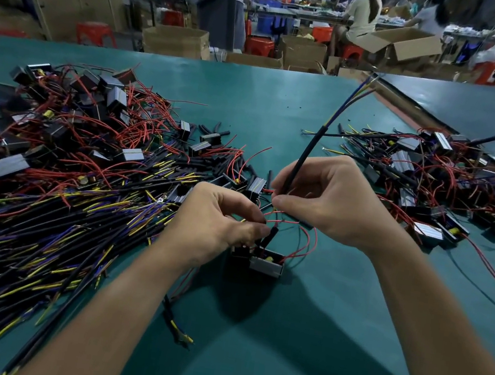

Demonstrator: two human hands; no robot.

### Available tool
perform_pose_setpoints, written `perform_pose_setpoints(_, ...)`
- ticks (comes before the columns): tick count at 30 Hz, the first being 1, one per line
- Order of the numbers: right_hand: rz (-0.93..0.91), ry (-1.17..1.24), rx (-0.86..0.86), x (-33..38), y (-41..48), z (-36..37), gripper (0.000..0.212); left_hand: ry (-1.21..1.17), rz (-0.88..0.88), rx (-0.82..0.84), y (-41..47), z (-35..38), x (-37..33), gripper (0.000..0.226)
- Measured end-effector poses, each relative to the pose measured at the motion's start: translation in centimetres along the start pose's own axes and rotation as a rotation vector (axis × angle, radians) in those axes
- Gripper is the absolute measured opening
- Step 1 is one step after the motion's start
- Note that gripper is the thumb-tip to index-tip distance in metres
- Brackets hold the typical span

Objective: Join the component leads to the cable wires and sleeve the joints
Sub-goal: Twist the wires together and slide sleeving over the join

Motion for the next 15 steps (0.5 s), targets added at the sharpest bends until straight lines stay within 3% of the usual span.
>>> perform_pose_setpoints(8, 0.008, 0.045, -0.038, -0.22, 0.07, 0.00, 0.010, -0.042, -0.020, 0.020, 0.11, -0.20, 0.40, 0.024)
perform_pose_setpoints(15, 0.022, 0.032, -0.052, -0.37, 0.08, -0.01, 0.011, -0.018, -0.016, 0.012, -0.19, -0.10, 0.06, 0.022)
Point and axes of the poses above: each hand's wrist, its own y-axis towards the middle knuckle, its own z-axis out of the palm, x = y × z, the point moved 10 cm from there along y, towards the middle knuckle, and after that the axes turned 4 degrees about -z, right-handed, at the moved point
